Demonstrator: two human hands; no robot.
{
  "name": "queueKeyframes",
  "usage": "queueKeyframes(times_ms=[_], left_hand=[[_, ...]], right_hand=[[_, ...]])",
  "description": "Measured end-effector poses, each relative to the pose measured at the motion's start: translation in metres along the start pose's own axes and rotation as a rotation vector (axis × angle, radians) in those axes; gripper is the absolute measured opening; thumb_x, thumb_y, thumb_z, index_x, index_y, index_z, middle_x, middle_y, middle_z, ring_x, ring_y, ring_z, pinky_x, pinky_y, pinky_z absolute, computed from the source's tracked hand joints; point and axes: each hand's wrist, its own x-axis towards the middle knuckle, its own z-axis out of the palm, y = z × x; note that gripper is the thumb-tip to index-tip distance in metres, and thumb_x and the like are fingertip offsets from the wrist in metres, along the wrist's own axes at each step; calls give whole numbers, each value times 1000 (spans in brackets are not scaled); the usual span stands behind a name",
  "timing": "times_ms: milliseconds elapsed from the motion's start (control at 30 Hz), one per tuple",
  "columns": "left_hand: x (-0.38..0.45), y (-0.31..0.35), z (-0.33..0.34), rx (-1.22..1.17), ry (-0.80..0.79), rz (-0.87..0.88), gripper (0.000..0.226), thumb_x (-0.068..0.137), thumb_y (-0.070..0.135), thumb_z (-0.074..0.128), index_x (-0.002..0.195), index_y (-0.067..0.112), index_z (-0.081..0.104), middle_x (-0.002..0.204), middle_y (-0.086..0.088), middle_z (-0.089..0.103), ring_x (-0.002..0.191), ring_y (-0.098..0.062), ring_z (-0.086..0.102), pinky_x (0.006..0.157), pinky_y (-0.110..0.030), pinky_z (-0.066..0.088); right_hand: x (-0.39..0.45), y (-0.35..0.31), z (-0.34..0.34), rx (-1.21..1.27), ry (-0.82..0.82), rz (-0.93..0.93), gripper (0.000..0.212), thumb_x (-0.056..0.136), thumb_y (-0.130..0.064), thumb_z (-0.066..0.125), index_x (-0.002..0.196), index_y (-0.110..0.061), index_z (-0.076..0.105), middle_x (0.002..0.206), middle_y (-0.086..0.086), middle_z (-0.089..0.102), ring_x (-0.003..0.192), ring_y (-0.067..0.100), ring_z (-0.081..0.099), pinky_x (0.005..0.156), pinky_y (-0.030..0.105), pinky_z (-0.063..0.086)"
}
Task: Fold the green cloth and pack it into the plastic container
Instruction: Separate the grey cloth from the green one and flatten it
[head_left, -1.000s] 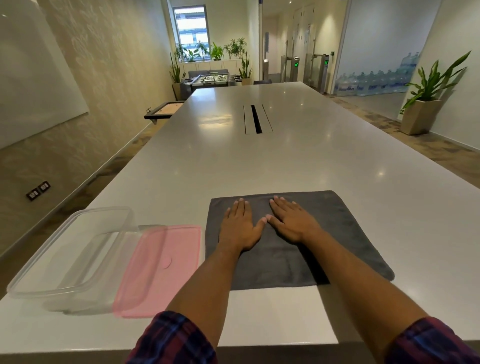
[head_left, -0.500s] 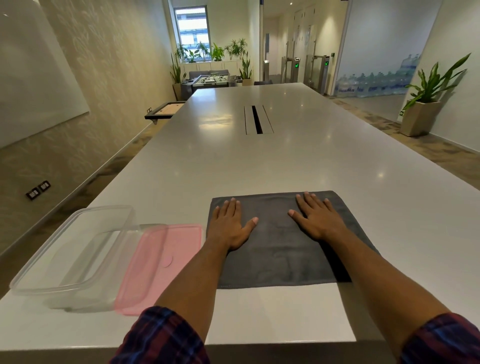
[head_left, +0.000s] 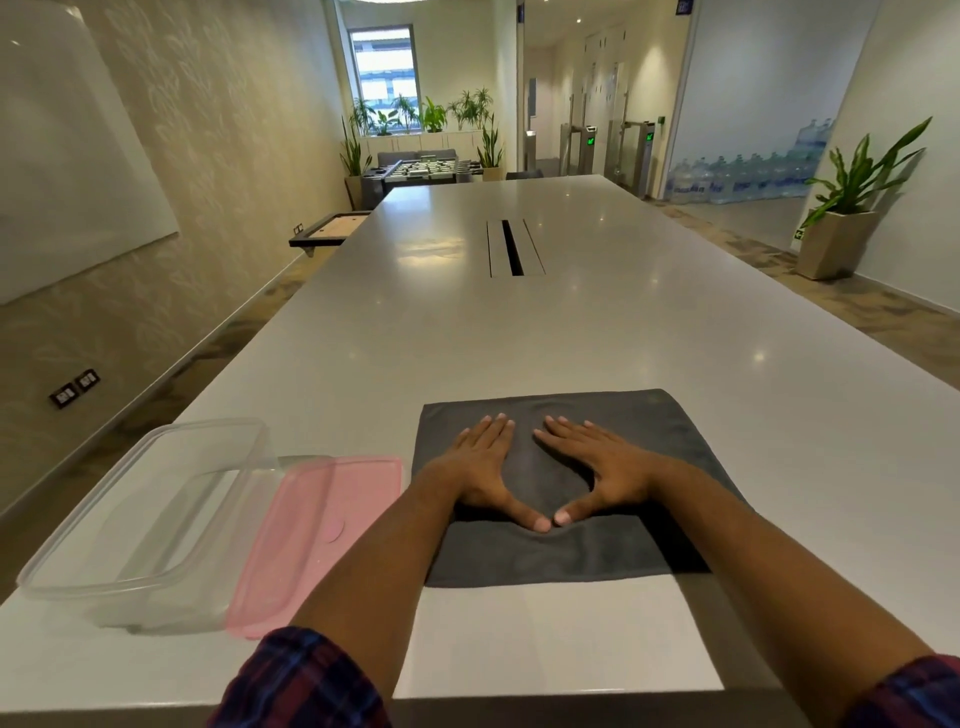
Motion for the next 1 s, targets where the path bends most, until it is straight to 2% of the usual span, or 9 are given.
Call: queueKeyframes(times_ms=[167,233,300,400,467,533,600,733,1000], left_hand=[[-3,-11,-11,74,-124,-8,167,34,99,66,156,32,-25,164,11,-32,152,-12,-27,125,-48,-13],[-3,-9,-15,68,-160,-29,163,36,99,64,157,34,-24,164,12,-32,152,-13,-27,124,-50,-15],[0,-3,-19,-51,-132,-56,143,56,97,56,160,30,-15,166,7,-27,153,-16,-24,123,-51,-16],[6,18,-13,-139,178,-110,97,91,63,45,163,18,-2,170,-1,-17,156,-20,-18,122,-49,-18],[7,41,-1,-142,415,-184,81,96,46,36,163,12,6,171,-4,-8,157,-22,-10,122,-46,-15],[7,63,14,-253,535,-238,70,101,40,31,161,8,15,171,-7,3,158,-23,-1,124,-44,-9],[6,71,28,-288,550,-249,67,103,37,28,160,4,18,170,-11,8,158,-24,4,126,-41,-5],[5,54,40,-155,532,-265,70,105,42,26,159,-2,18,169,-17,10,157,-27,6,127,-41,1],[0,5,37,-112,460,-287,87,100,64,24,162,5,7,171,-12,4,158,-24,-1,128,-39,0]], right_hand=[[-8,7,-4,16,-90,-8,137,57,-92,67,158,-46,-13,164,-20,-24,150,0,-27,119,34,-22],[-10,5,-5,12,-105,16,133,60,-94,62,159,-44,-11,164,-20,-23,150,1,-26,120,35,-21],[-8,-1,-6,33,-56,66,115,73,-94,48,162,-41,-2,167,-17,-14,154,4,-18,123,37,-16],[5,-20,-2,13,185,209,76,101,-69,29,163,-31,9,171,-9,1,157,9,-3,127,40,-4],[16,-39,5,-11,350,316,63,109,-48,27,164,-22,13,171,-3,11,158,13,5,128,41,2],[22,-54,16,4,446,386,60,110,-40,25,163,-14,15,170,3,18,158,18,10,127,43,5],[23,-63,28,-29,422,421,61,110,-39,20,163,-10,11,171,6,14,158,20,8,127,44,4],[21,-58,35,-12,405,540,65,108,-45,18,163,-12,12,171,4,12,158,19,7,127,48,3],[-12,-10,26,16,380,714,84,98,-70,10,164,-18,6,172,4,0,159,20,-2,127,49,-4]])
